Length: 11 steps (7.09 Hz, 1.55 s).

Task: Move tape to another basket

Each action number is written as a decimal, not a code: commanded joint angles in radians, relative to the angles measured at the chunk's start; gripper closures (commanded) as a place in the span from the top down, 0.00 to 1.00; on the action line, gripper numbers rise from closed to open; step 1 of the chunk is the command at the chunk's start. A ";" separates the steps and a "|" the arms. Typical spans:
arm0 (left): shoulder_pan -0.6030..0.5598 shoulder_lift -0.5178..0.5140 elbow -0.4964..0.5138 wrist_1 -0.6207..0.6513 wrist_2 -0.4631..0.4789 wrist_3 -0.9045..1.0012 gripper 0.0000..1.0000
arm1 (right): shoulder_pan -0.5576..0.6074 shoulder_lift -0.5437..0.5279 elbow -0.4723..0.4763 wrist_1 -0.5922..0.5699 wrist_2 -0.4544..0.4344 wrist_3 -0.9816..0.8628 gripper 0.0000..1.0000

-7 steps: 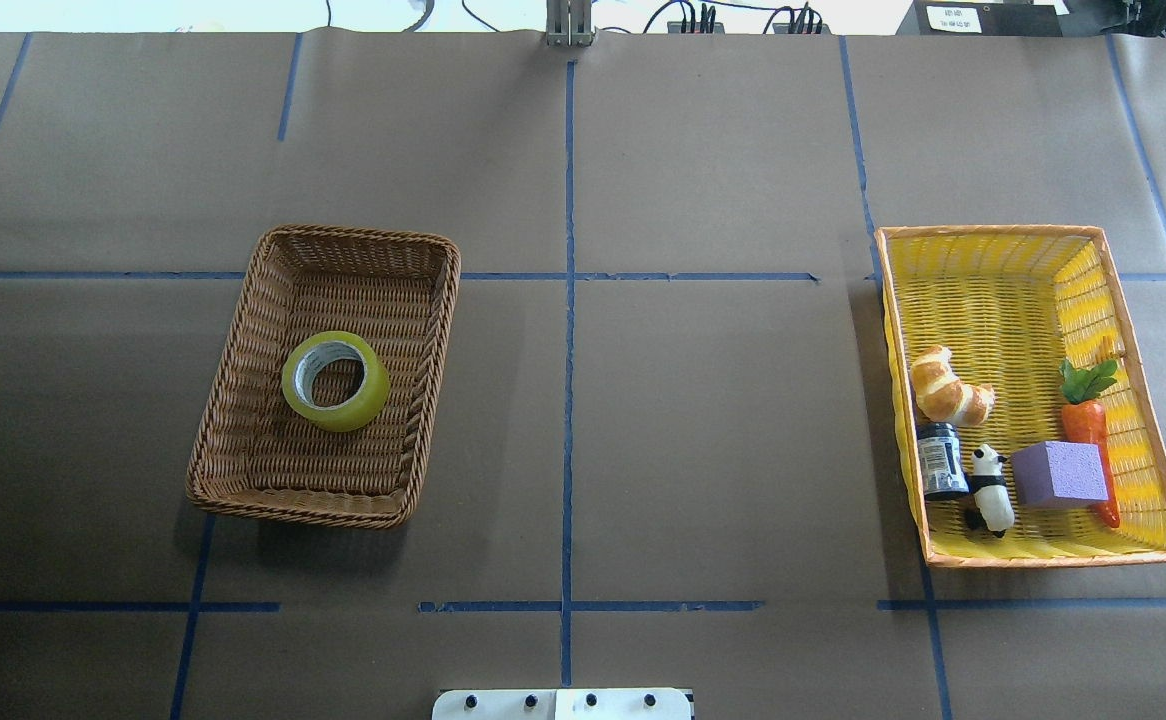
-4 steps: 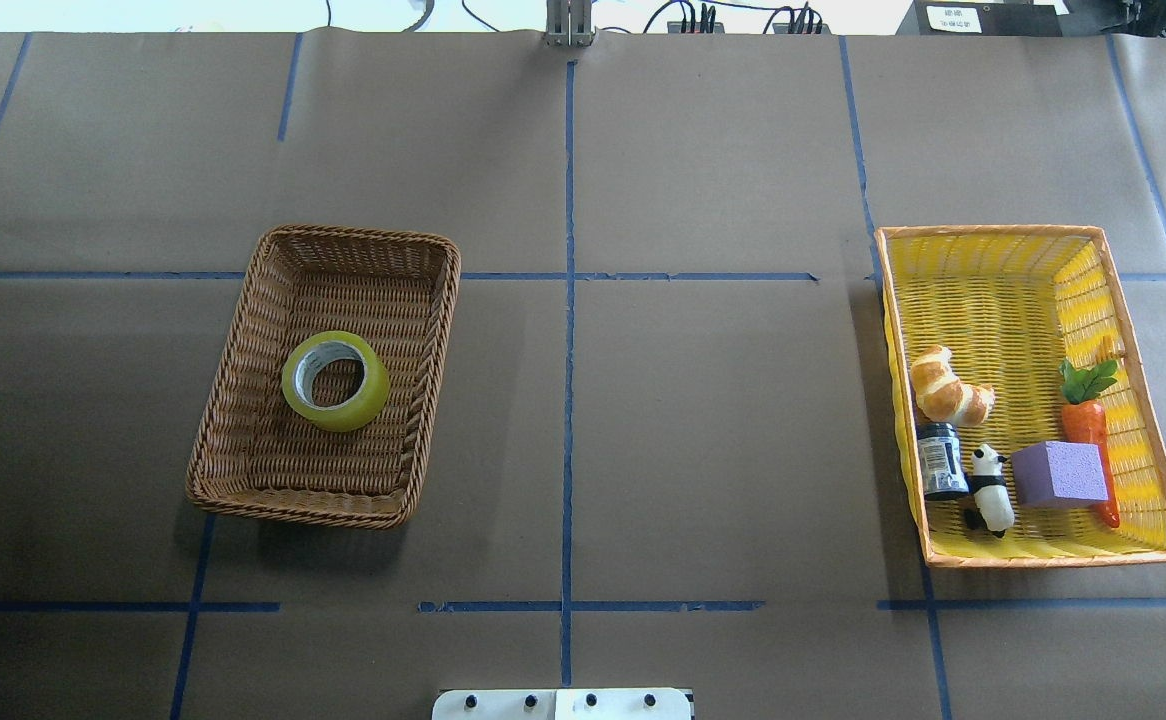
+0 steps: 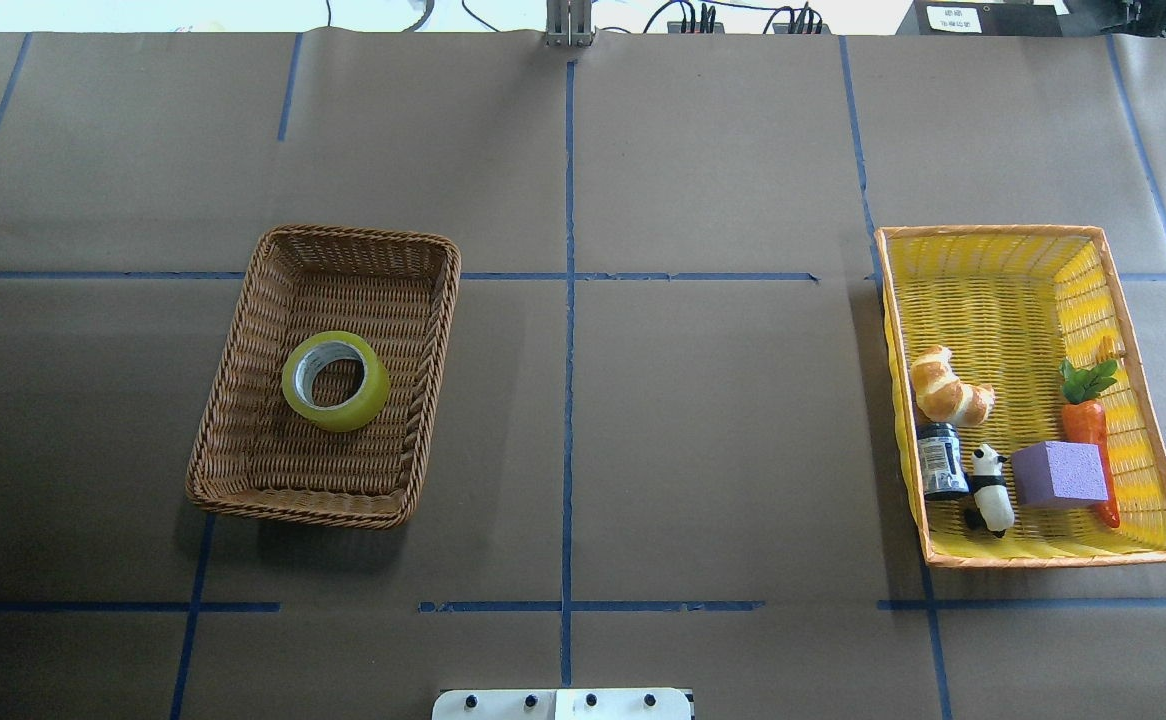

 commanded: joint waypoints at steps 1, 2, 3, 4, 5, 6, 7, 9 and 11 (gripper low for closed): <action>0.002 0.003 -0.009 -0.038 0.003 -0.019 1.00 | -0.020 -0.001 -0.008 -0.015 -0.003 -0.009 1.00; 0.002 0.002 -0.027 -0.038 0.008 0.044 1.00 | -0.020 -0.003 -0.011 -0.013 0.006 -0.009 1.00; 0.001 0.005 -0.055 -0.027 0.008 0.113 1.00 | -0.020 -0.003 -0.036 -0.007 0.012 -0.009 1.00; 0.001 0.014 -0.059 -0.026 0.006 0.119 1.00 | -0.018 -0.007 -0.043 -0.004 0.064 -0.011 1.00; -0.001 0.023 -0.059 -0.027 0.003 0.119 1.00 | -0.018 -0.009 -0.043 -0.002 0.087 -0.011 1.00; -0.001 0.041 -0.056 -0.035 -0.003 0.119 1.00 | -0.018 0.000 -0.043 -0.002 0.080 -0.011 1.00; -0.001 0.043 -0.046 -0.036 0.000 0.113 1.00 | -0.020 0.000 -0.045 -0.001 0.078 -0.012 1.00; 0.001 0.041 -0.052 -0.023 0.000 0.095 1.00 | -0.018 0.000 -0.046 -0.001 0.073 -0.009 1.00; 0.001 0.041 -0.058 -0.027 -0.001 0.043 1.00 | -0.018 0.002 -0.059 -0.001 0.055 -0.001 1.00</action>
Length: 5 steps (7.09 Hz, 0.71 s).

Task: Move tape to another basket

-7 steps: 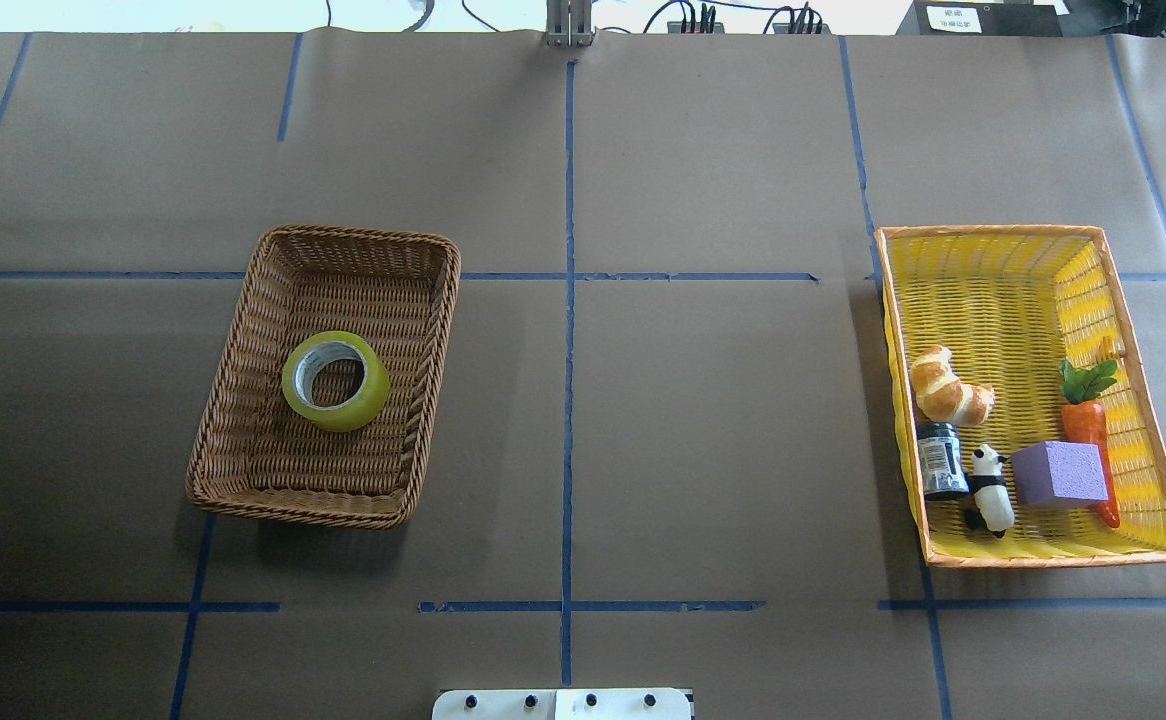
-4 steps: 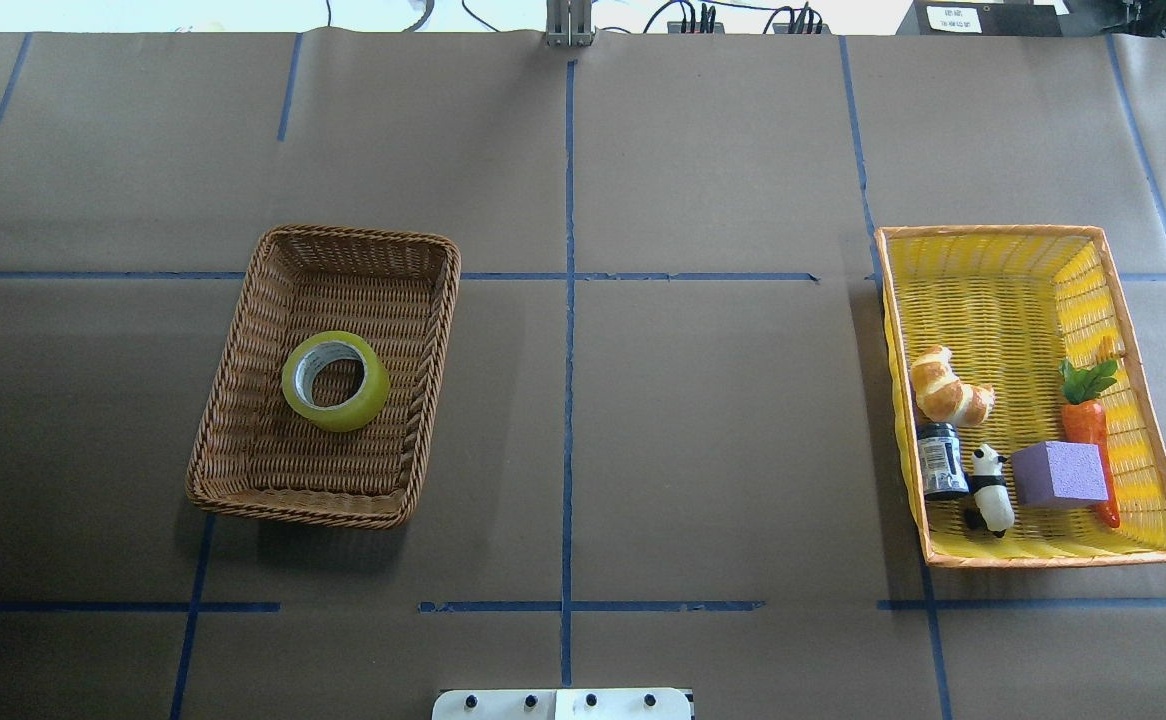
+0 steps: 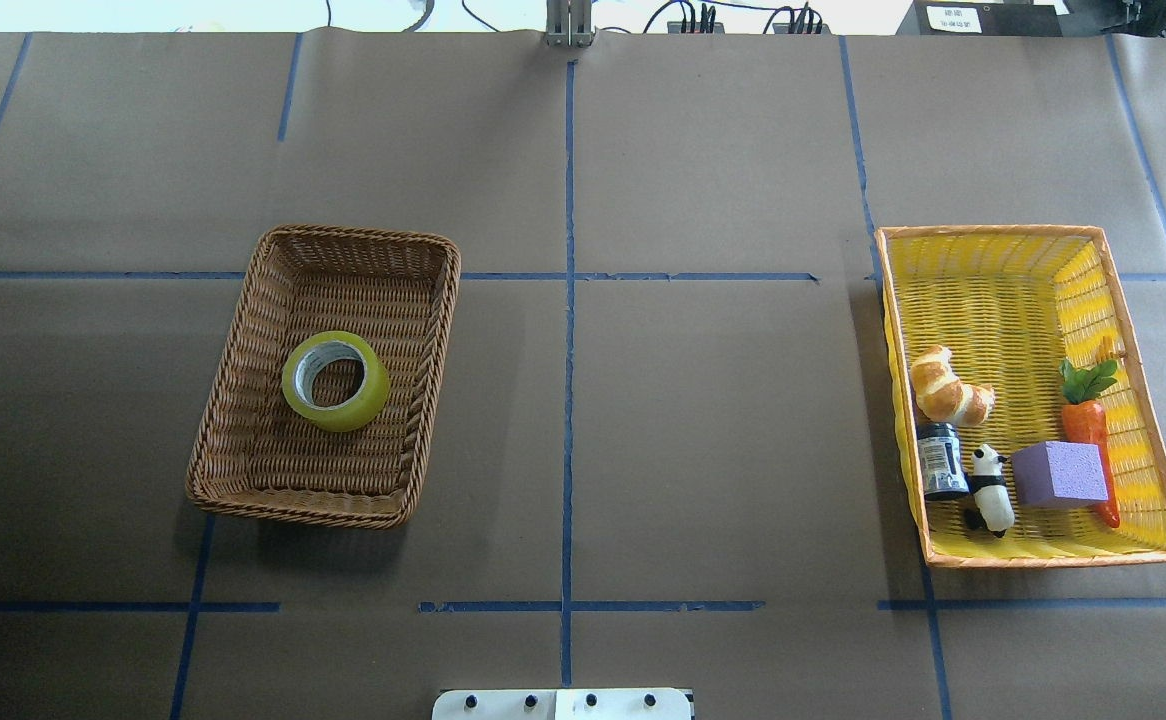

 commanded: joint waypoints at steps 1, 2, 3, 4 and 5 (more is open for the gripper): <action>0.000 0.002 0.011 -0.014 -0.001 -0.009 1.00 | -0.001 0.001 -0.007 0.000 -0.011 0.004 1.00; 0.002 -0.001 0.012 -0.010 0.009 -0.011 1.00 | -0.001 0.001 -0.005 0.000 -0.011 0.004 1.00; 0.000 0.000 0.011 -0.008 0.009 -0.019 1.00 | 0.001 0.004 -0.007 0.000 -0.011 0.003 1.00; 0.000 0.002 -0.004 -0.005 -0.003 -0.016 1.00 | 0.001 0.004 -0.005 0.000 -0.011 0.001 1.00; 0.000 0.000 0.006 0.001 -0.004 -0.015 1.00 | 0.001 -0.005 0.001 0.000 -0.009 0.003 1.00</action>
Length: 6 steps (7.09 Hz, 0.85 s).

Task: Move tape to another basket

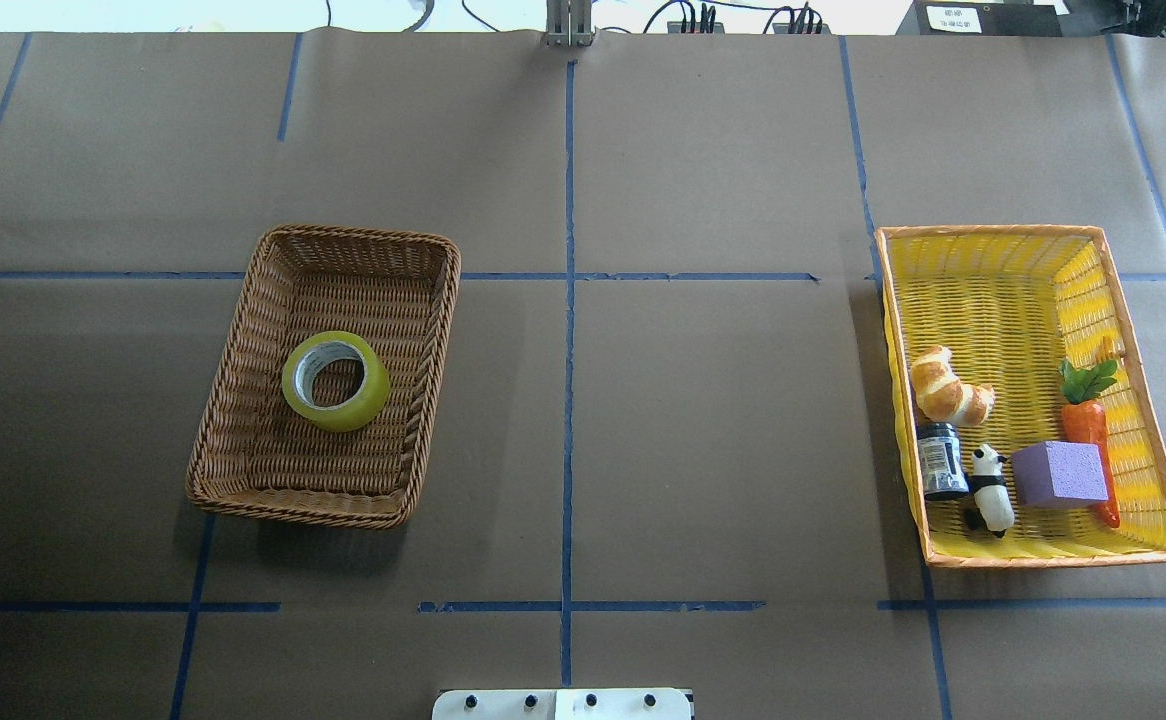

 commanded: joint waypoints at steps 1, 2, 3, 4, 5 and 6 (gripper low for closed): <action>0.001 0.001 0.018 -0.009 0.007 0.009 1.00 | 0.000 -0.006 -0.001 0.000 0.000 0.000 1.00; 0.001 0.000 0.009 -0.007 0.004 0.006 1.00 | 0.000 0.001 -0.018 0.000 0.000 0.002 1.00; 0.001 0.000 0.017 -0.007 0.001 0.006 1.00 | 0.000 0.003 -0.018 0.000 0.000 0.000 1.00; 0.001 0.001 0.002 -0.003 0.001 0.006 1.00 | 0.000 0.015 -0.019 0.000 -0.002 0.000 1.00; 0.001 0.004 0.009 -0.008 -0.001 0.006 1.00 | 0.002 0.013 -0.019 0.000 -0.003 0.002 1.00; 0.001 0.001 -0.006 -0.002 0.001 0.004 1.00 | 0.000 0.013 -0.019 0.000 -0.003 0.002 1.00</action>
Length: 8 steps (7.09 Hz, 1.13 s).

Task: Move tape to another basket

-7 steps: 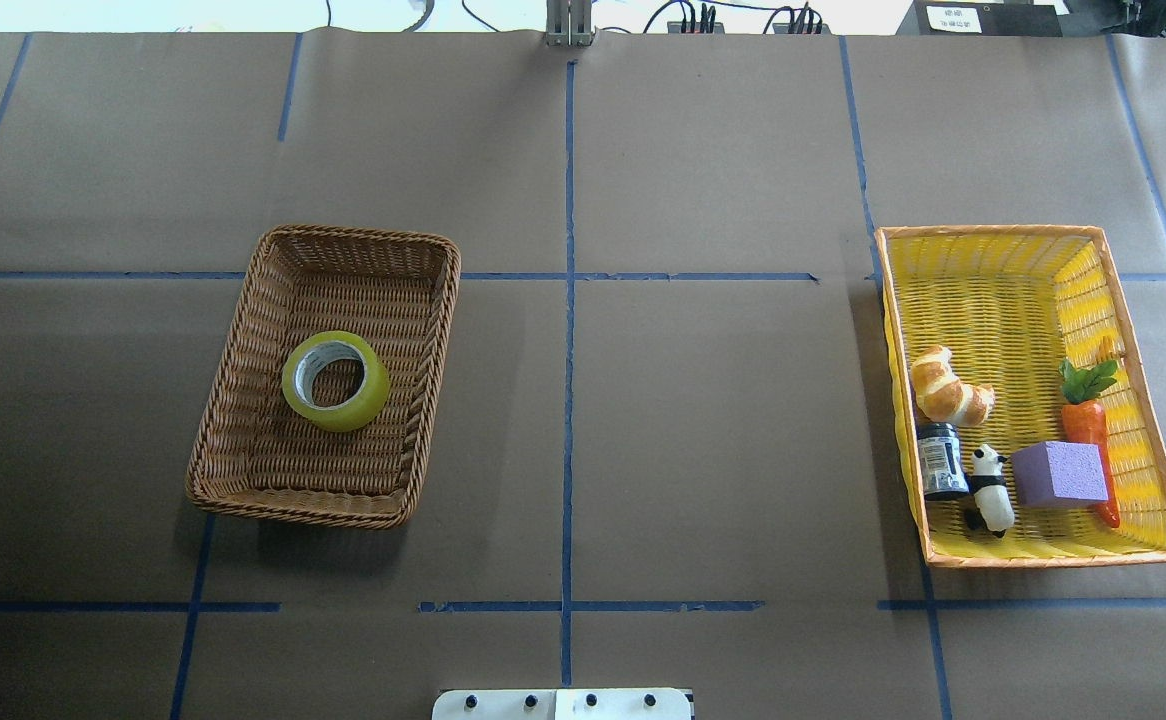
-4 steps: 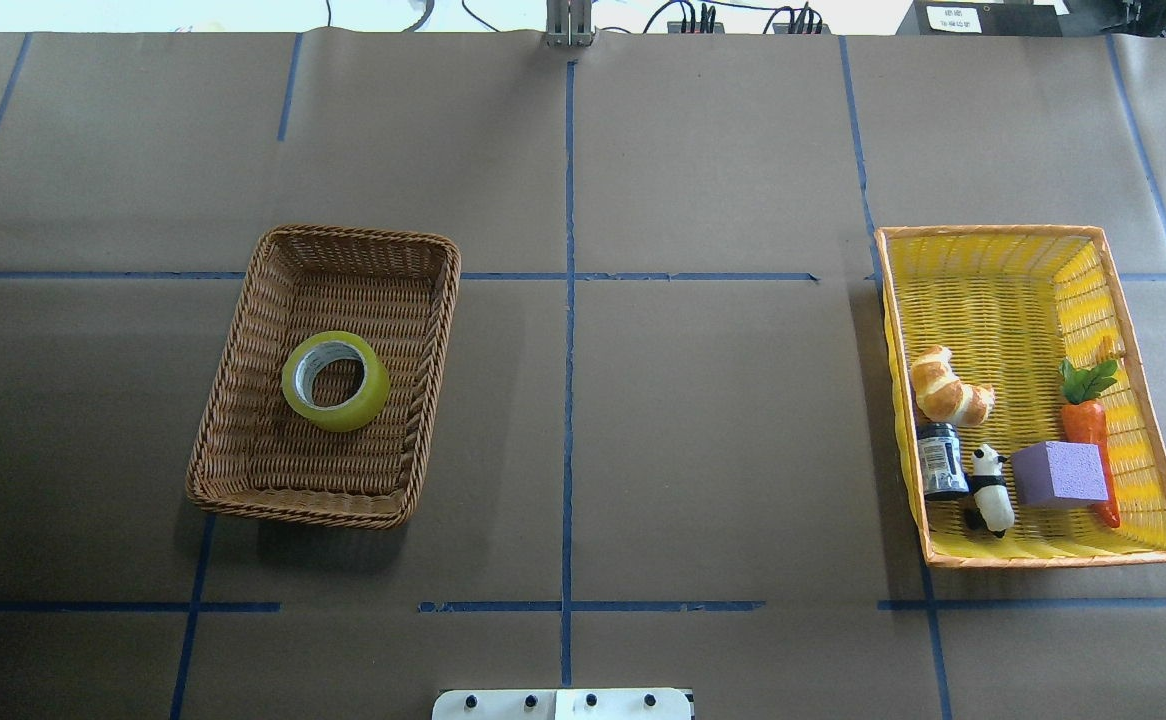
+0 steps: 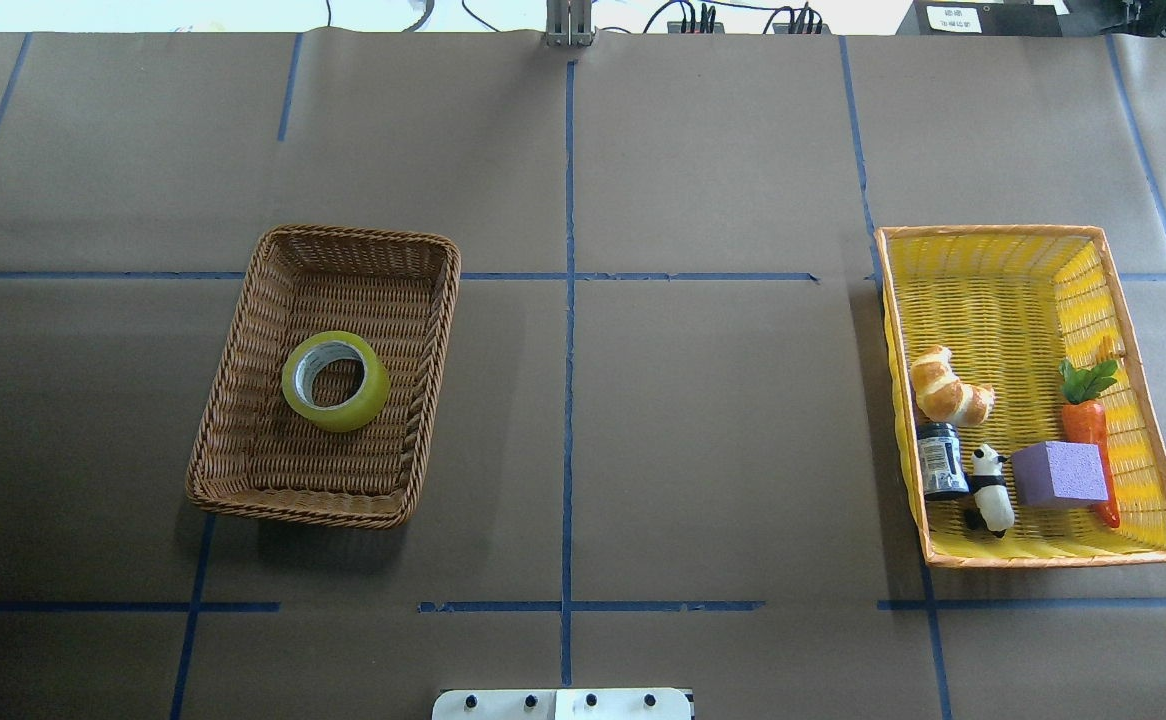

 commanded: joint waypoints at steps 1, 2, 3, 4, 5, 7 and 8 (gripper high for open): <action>-0.001 0.007 -0.035 0.013 0.004 -0.001 1.00 | 0.004 0.004 -0.001 0.000 -0.005 0.001 1.00; 0.000 0.019 -0.035 0.011 0.004 -0.001 1.00 | 0.028 0.003 0.001 0.000 -0.008 -0.003 1.00; -0.003 0.020 -0.050 0.013 0.004 0.000 1.00 | 0.028 0.000 -0.001 -0.002 -0.007 0.000 1.00; -0.002 0.065 -0.091 0.013 0.005 0.000 1.00 | 0.028 -0.001 -0.004 -0.002 -0.008 0.001 1.00; -0.002 0.073 -0.099 0.011 0.007 0.000 1.00 | 0.028 0.003 -0.019 0.000 -0.007 -0.001 1.00; 0.000 0.067 -0.101 0.011 0.008 0.000 1.00 | 0.027 0.004 -0.017 0.000 -0.007 0.001 1.00; 0.000 0.065 -0.098 0.011 0.010 0.000 1.00 | 0.027 0.004 -0.017 0.000 -0.007 0.002 1.00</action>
